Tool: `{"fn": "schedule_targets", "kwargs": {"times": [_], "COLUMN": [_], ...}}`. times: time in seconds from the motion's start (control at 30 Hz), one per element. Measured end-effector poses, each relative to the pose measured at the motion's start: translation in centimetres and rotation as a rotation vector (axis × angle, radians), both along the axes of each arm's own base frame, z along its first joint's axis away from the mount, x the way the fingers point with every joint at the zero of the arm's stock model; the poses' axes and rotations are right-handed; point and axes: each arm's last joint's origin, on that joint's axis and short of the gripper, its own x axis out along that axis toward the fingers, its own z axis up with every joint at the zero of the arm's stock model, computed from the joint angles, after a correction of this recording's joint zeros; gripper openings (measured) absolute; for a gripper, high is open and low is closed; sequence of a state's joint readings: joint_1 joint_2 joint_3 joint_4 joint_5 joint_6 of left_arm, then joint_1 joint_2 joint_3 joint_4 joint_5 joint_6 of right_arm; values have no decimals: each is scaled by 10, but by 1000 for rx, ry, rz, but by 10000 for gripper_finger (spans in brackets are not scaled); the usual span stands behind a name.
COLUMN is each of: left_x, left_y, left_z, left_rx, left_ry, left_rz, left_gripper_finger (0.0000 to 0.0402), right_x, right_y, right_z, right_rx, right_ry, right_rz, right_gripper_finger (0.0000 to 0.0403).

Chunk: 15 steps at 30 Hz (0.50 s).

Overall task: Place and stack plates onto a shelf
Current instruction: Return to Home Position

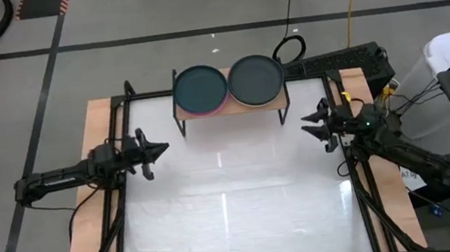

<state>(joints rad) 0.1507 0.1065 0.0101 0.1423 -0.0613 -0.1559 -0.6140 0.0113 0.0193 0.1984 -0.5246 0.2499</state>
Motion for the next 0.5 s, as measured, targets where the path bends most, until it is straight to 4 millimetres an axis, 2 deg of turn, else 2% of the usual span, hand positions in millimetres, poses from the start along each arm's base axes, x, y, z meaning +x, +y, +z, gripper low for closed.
{"fn": "schedule_targets", "kwargs": {"times": [0.23,0.5], "left_x": [1,1], "left_y": [0,0], "left_z": [-12,-10], "left_rx": [-54,-48], "left_ry": [113,102], "left_rz": [0,0], "left_gripper_finger": [17,17], "right_x": [1,1], "right_y": [-1,-1], "right_z": [-3,-3], "right_rx": [18,15], "right_ry": [27,27], "right_rz": [-3,0], "right_gripper_finger": [146,146]}}
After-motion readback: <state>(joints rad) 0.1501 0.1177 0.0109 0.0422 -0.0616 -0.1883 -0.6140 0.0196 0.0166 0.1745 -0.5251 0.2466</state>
